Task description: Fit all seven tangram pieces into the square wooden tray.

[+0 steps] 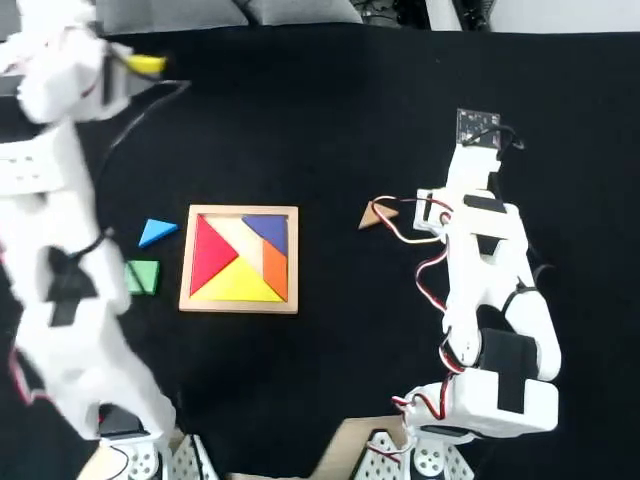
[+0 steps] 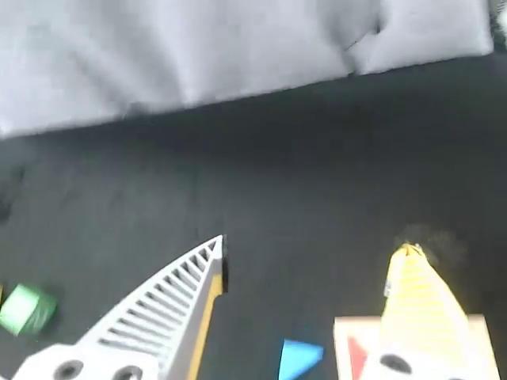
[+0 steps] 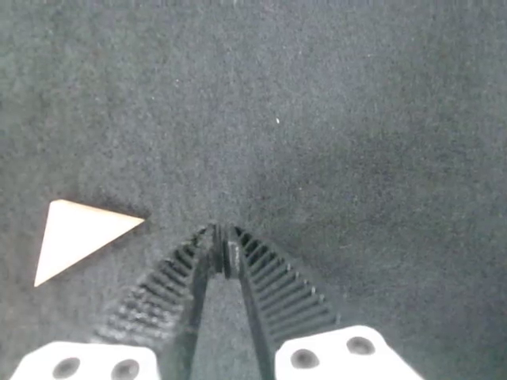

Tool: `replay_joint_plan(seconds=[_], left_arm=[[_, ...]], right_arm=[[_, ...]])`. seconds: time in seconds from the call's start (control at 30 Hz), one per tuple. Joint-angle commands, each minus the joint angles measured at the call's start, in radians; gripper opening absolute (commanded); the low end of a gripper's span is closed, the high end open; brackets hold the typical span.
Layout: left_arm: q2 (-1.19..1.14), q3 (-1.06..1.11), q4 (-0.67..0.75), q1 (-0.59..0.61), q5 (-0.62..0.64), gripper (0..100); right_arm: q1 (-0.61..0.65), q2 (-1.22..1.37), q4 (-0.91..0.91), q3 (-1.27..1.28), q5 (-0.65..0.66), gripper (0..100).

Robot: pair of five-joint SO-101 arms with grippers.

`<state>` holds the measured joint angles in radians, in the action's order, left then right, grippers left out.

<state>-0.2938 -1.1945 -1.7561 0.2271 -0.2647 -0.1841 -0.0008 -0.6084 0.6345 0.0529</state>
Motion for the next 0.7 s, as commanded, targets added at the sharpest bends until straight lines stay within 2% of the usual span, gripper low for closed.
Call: replay_joint_plan(seconds=[0.0, 0.13, 0.27, 0.37, 0.47, 0.53, 0.67], left_arm=[[0.310, 0.375, -0.002, 0.021, -0.044, 32], [0.557, 0.719, 0.080, 0.030, -0.101, 32], [0.733, 1.050, 0.204, 0.131, -0.101, 32], [0.798, 1.290, 0.307, 0.203, -0.101, 32], [0.796, 1.409, 0.416, 0.252, -0.110, 32], [0.764, 1.419, 0.462, 0.259, -0.180, 32], [0.683, 1.377, 0.431, 0.223, -0.465, 32]], right_arm=[[0.018, -0.001, 0.018, -0.021, 0.009, 1.5], [0.018, -0.001, 0.018, -0.021, 0.009, 1.5], [0.018, -0.001, 0.018, -0.019, 0.009, 1.5], [0.018, -0.001, 0.018, -0.019, 0.009, 1.5], [0.018, -0.001, 0.018, -0.019, 0.009, 1.5], [0.020, 0.001, 0.020, -0.019, 0.009, 1.5], [0.020, 0.038, 0.025, -0.035, 0.009, 1.5]])
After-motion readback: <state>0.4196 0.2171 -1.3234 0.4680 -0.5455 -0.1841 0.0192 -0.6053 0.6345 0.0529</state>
